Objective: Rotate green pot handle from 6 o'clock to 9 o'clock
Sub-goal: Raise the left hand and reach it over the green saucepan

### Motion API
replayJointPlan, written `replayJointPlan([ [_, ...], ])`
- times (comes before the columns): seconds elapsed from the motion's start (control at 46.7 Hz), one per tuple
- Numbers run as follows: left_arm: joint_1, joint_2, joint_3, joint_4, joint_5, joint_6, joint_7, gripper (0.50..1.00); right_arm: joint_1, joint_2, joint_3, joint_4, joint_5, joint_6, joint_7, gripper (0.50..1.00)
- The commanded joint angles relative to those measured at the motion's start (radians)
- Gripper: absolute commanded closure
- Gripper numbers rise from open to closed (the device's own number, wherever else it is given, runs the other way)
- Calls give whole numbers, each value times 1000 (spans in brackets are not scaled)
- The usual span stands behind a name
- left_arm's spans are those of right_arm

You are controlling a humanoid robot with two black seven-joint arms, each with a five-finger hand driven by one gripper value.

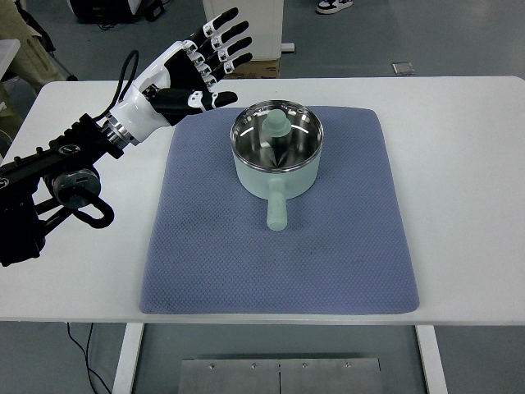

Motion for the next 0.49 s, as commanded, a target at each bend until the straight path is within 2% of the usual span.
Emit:
replayJointPlan([
  [0.0, -4, 0, -1, -6, 22, 0, 0, 500, 0, 0, 0, 0, 0, 0, 0, 500],
  [0.471, -61, 37, -4, -113, 152, 18, 0, 500, 0, 0, 0, 0, 0, 0, 0, 500],
])
